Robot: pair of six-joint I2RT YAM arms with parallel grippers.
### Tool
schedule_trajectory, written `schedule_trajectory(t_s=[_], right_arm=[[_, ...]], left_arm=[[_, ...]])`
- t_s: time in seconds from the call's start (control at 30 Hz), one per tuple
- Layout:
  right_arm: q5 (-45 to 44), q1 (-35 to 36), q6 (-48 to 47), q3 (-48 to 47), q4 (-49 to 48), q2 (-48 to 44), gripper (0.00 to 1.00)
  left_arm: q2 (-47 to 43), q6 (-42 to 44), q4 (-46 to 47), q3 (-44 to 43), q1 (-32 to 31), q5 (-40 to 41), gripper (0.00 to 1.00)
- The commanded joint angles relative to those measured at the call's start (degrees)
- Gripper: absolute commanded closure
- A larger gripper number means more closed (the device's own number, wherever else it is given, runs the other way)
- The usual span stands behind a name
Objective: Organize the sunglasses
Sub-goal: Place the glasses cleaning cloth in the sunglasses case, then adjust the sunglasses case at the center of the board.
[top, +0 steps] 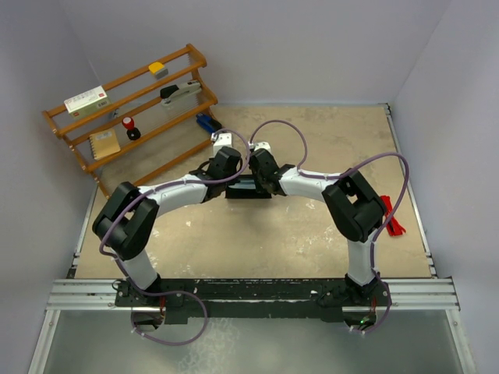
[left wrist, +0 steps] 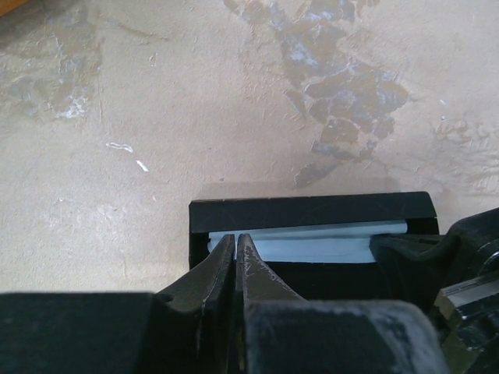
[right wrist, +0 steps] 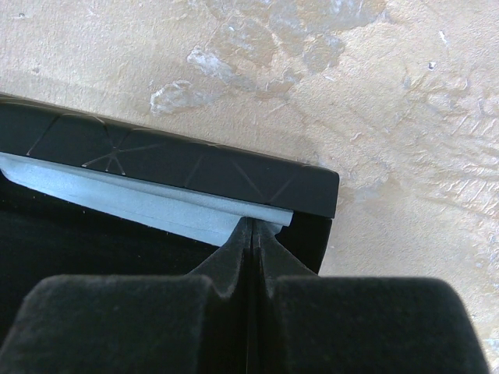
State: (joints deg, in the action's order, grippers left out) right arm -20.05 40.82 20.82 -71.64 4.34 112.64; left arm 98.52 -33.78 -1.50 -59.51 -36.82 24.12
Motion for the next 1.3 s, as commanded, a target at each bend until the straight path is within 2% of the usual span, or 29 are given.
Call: schedule_trajectory(t_s=[0.0,0.17,0.43,0.57,0.7,0.87,1.27], right_arm=[[-1.44,-0.13,0.08,0.22,0.98,-1.08,1.0],[-2.84,-0.09,-0.68,1.41,-0.95,-3.18,0.98],[-1.42,0.07,-1.47,3.59,-3.25,-6.98,0.84],[-1.39,0.23,-1.73,3.96,-3.48,-8.49,0.81],[-1.53,0.59,-1.74,4.77,-3.59,-9.87,0.83],[-1.45,0.71,-1.57,6.18,-3.88,-11.82,1.0],[1.45,4.17,0.15,12.28,-4.17,-18.95,1.0]], left_arm=[[-1.48,1.17,2.08,0.78,-0.18,-0.28,1.0],[-0.21,1.59,2.86,0.11,0.22,0.68,1.0],[2.61,2.65,3.33,-2.69,1.6,0.93,1.0],[4.87,3.36,3.18,-4.47,2.4,0.61,1.0],[5.89,3.75,3.78,-5.35,3.2,0.69,1.0],[8.0,4.82,3.63,-7.25,3.66,-0.13,1.0],[9.72,5.1,4.54,-5.92,3.77,-3.25,1.0]])
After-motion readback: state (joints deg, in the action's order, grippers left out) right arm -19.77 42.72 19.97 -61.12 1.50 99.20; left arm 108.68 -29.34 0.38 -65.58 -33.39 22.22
